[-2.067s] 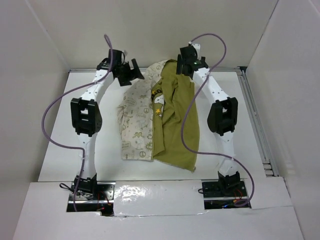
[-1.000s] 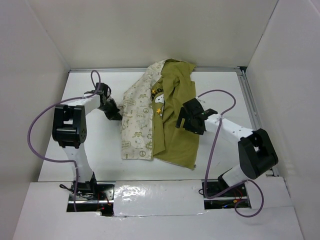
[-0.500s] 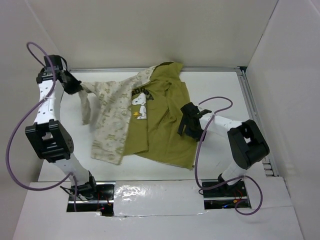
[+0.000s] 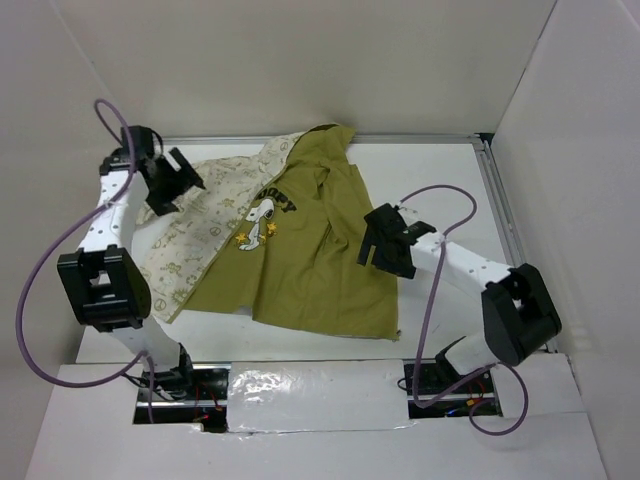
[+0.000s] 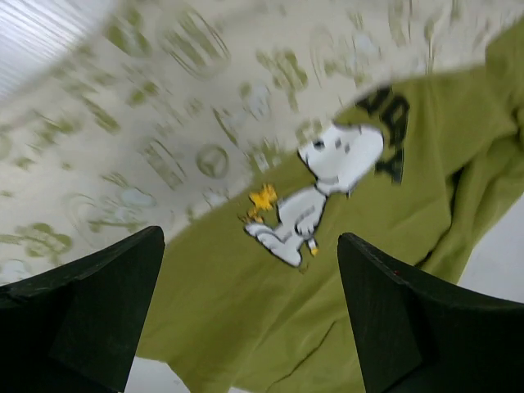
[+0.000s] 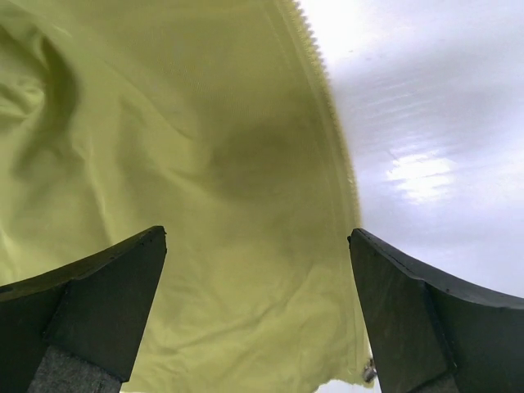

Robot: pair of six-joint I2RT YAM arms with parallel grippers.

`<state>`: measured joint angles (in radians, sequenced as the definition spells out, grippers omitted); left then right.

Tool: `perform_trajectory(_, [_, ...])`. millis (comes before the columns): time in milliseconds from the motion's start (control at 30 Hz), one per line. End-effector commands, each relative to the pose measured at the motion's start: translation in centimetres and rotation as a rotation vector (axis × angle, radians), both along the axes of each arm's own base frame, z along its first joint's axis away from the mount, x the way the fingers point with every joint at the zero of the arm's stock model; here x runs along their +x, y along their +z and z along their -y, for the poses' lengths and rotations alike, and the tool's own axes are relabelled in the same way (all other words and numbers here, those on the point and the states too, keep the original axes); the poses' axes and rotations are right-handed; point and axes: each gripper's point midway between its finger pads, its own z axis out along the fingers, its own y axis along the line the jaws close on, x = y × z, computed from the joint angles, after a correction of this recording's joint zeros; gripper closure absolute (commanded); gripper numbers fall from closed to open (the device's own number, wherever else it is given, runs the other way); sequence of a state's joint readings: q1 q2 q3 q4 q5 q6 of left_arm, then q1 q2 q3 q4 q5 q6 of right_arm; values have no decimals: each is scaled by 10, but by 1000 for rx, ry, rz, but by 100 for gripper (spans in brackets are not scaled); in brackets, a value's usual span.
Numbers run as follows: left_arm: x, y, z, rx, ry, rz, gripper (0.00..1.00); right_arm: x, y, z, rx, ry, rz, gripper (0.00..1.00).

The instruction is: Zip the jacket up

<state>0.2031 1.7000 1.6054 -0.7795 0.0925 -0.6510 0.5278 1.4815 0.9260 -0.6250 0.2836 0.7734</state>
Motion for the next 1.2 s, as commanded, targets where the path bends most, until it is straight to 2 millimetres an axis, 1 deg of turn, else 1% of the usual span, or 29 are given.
perform_trajectory(0, [-13,3,64,-50,-197,73,1,-19,0,21,-44,-42,-11,0])
perform_trajectory(67, [-20,-6,84,-101,-246,66,1,-31,-10,23,-16,-50,-40,0])
perform_trajectory(100, [-26,-18,94,-121,-266,46,1,-32,-14,24,-5,-57,-45,0])
perform_trajectory(167, [-32,-27,103,-145,-272,21,1,-38,-22,29,5,-85,-59,0])
perform_trajectory(200, [-37,-33,109,-159,-287,11,1,-36,-24,25,30,-82,-59,1])
perform_trajectory(267, [-41,-33,116,-184,-304,22,1,-39,-33,24,49,-86,-83,2])
perform_trajectory(300, [-44,-38,117,-189,-304,16,1,-38,-35,21,74,-89,-89,6])
perform_trajectory(333, [-46,-36,118,-197,-300,19,1,-39,-41,22,73,-95,-107,8])
perform_trajectory(433, [-53,-40,121,-202,-300,10,1,-40,-49,19,91,-110,-129,23])
perform_trajectory(467, [-56,-43,120,-200,-289,1,1,-40,-50,18,95,-112,-131,37])
perform_trajectory(500, [-57,-44,118,-193,-281,-1,1,-40,-51,20,94,-126,-135,45])
perform_trajectory(533, [-59,-44,117,-190,-276,-4,1,-41,-52,19,99,-126,-143,60])
perform_trajectory(567, [-61,-44,117,-188,-269,-8,1,-41,-52,20,108,-136,-147,90])
perform_trajectory(600, [-63,-45,117,-190,-267,-11,1,-42,-52,20,113,-138,-152,100])
perform_trajectory(667, [-67,-44,117,-192,-269,-1,1,-39,-44,29,123,-183,-125,100])
perform_trajectory(700, [-69,-40,118,-193,-275,17,1,-34,-32,35,121,-204,-79,100])
perform_trajectory(733, [-69,-38,120,-199,-282,28,1,-27,-23,55,64,-265,-30,100])
perform_trajectory(767, [-71,-37,120,-200,-281,29,1,-34,-15,69,11,-292,-35,100])
perform_trajectory(833, [-73,-33,120,-206,-277,34,1,-31,23,89,-85,-301,23,100])
perform_trajectory(867, [-73,-31,121,-210,-276,41,1,-28,38,88,-103,-295,44,100])
perform_trajectory(900, [-74,-29,122,-216,-278,44,1,-18,60,79,-93,-270,92,100])
perform_trajectory(933, [-74,-28,123,-221,-278,48,1,-23,69,60,-109,-170,92,100])
perform_trajectory(967, [-75,-26,123,-222,-277,52,1,-21,73,47,-109,-126,93,100])
perform_trajectory(1000, [-76,-24,124,-228,-279,54,1,-15,87,27,-89,-53,115,100])
perform_trajectory(1033, [-78,-22,122,-234,-264,48,1,-20,92,-4,-57,48,112,100])
perform_trajectory(1067, [-78,-21,120,-238,-255,47,1,-19,88,-24,-59,111,94,100])
perform_trajectory(1100, [-79,-19,115,-244,-242,50,1,-10,107,-53,-27,204,140,100])
perform_trajectory(1133, [-80,-19,111,-249,-223,47,1,-21,114,-91,2,326,151,100])
perform_trajectory(1167, [-80,-19,105,-250,-205,46,1,-12,127,-126,3,431,181,100])
